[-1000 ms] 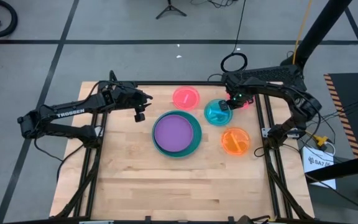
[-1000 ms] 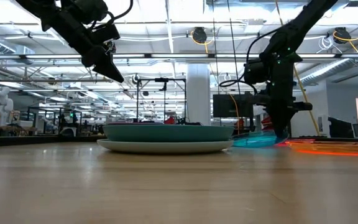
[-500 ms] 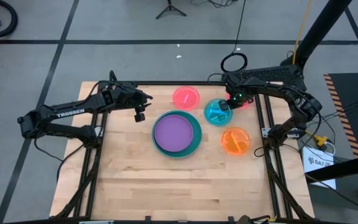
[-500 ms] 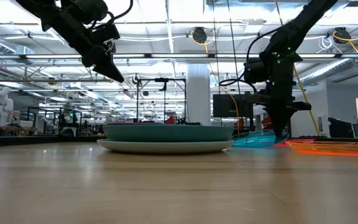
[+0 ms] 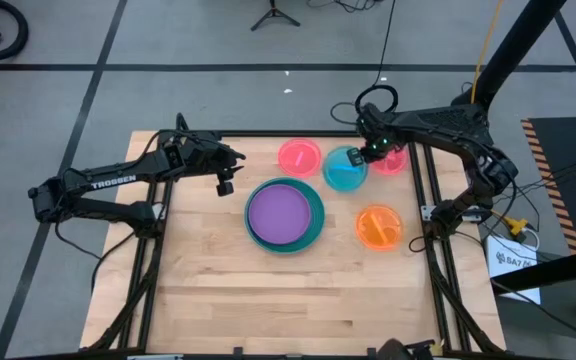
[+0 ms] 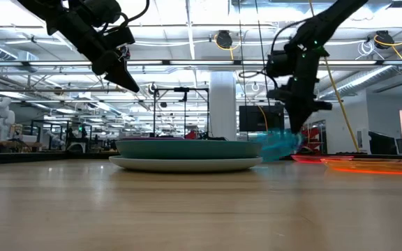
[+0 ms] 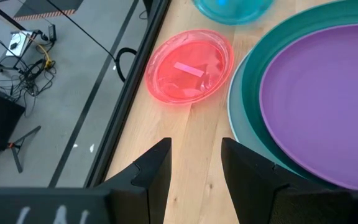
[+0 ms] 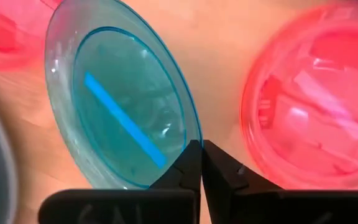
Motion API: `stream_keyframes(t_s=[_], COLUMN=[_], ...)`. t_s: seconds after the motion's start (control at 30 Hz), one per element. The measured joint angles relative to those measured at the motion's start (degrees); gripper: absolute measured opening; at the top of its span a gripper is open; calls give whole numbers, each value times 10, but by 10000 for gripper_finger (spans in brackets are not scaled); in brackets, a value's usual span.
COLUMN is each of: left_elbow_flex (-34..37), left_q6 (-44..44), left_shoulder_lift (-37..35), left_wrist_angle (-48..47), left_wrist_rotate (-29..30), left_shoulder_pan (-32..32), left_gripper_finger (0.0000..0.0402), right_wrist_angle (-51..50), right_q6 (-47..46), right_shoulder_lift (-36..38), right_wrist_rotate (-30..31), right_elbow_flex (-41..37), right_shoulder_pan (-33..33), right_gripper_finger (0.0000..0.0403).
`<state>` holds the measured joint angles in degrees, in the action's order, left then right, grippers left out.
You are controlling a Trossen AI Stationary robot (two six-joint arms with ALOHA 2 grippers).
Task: Stack plastic plates
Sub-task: Stack the blue plate on the violet plate
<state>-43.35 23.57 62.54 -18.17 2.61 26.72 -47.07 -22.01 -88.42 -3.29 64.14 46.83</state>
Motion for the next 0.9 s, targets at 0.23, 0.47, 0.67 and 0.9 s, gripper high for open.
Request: stream_keyframes(t_s=[0.23, 0.47, 0.67, 0.9], left_elbow_flex=[0, 0, 0, 0], left_q6=[0, 0, 0, 0], left_shoulder_lift=[0, 0, 0, 0], left_wrist_angle=[0, 1, 24, 56], left_wrist_rotate=[0, 0, 0, 0], left_shoulder_pan=[0, 0, 0, 0], left_gripper_finger=[147, 147, 147, 147], right_wrist_angle=[-31, 19, 88, 127], right_q6=[18, 3, -54, -114], right_shoulder_lift=[0, 0, 0, 0], right_wrist_rotate=[-54, -208, -224, -154], right_elbow_flex=[83, 99, 99, 99], right_shoulder_pan=[0, -26, -102, -183], right_gripper_finger=[0, 0, 0, 0])
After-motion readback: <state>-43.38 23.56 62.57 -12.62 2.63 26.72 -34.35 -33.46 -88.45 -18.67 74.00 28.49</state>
